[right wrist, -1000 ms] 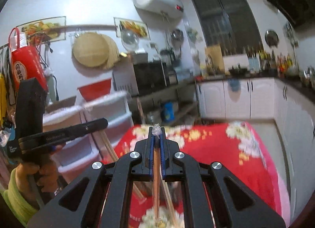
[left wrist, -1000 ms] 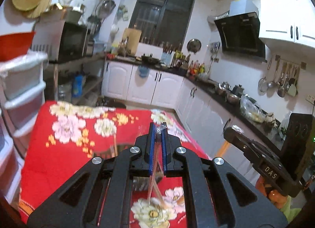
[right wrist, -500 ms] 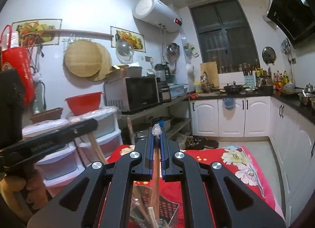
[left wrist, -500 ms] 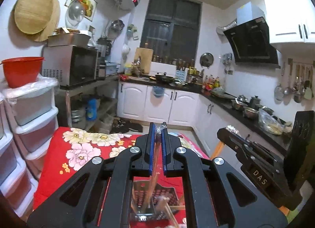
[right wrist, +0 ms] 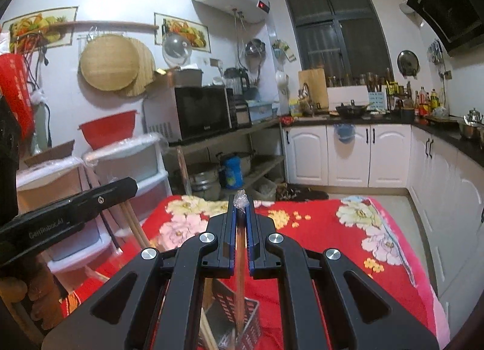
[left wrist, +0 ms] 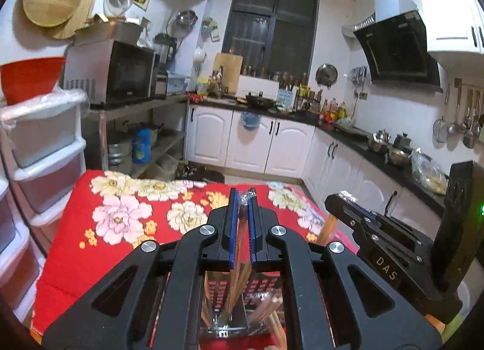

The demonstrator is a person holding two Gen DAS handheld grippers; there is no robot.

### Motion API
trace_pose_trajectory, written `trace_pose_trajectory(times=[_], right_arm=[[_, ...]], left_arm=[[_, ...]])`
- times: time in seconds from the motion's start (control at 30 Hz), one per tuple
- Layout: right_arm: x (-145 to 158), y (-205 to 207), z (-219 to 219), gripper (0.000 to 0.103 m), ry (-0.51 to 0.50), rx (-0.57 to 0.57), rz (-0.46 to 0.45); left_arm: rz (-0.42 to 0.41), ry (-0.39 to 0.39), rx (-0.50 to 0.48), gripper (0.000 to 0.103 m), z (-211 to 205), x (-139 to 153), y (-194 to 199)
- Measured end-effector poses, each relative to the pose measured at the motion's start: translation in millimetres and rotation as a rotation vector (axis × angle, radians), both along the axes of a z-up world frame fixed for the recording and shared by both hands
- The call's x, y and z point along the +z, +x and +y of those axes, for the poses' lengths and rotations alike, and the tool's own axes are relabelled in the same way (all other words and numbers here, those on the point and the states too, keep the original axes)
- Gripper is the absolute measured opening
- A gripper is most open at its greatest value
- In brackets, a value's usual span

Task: Organize utensils
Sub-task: 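Lift the left tool's pack above the caddy while the right tool carries its pack there, then open the left tool over the caddy while the right tool opens, dropping both packs in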

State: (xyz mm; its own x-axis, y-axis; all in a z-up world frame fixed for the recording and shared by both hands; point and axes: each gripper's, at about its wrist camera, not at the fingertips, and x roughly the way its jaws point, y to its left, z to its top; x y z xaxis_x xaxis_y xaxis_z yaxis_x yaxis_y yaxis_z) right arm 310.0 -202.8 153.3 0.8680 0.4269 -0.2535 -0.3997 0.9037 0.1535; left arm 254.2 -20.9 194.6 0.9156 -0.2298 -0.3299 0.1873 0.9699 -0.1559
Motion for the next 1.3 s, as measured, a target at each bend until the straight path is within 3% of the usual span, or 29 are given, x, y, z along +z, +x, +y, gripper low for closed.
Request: trace_pose_trajectory(times=[0.5, 0.6, 0.73, 1.03, 1.3], right_arm=[[-29.6, -3.4, -3.7, 0.008, -0.028, -0.014, 0.112], [-29.8, -8.5, -9.1, 0.019, -0.022, -0.019, 0.116], [-29.7, -16.2, -15.4, 0.024, -0.016, -0.027, 0.119], [-28.7, -44.7, -30.3, 0.04, -0.015, -0.04, 0.119], [-31.9, -80.3, -34.5, 0.062, -0.032, -0.027, 0.107]], left_arm=[[0.125, 0.002, -0.034, 0.002, 1.1, -35.0, 4.2], [0.134, 0.001, -0.035, 0.008, 2.0, -36.4, 1.0], [0.141, -0.017, -0.041, 0.025, 4.9, -35.9, -5.1], [0.132, -0.053, -0.057, 0.047, 10.8, -26.0, -30.2], [0.116, -0.063, -0.068, 0.07, 13.6, -21.3, -59.8]])
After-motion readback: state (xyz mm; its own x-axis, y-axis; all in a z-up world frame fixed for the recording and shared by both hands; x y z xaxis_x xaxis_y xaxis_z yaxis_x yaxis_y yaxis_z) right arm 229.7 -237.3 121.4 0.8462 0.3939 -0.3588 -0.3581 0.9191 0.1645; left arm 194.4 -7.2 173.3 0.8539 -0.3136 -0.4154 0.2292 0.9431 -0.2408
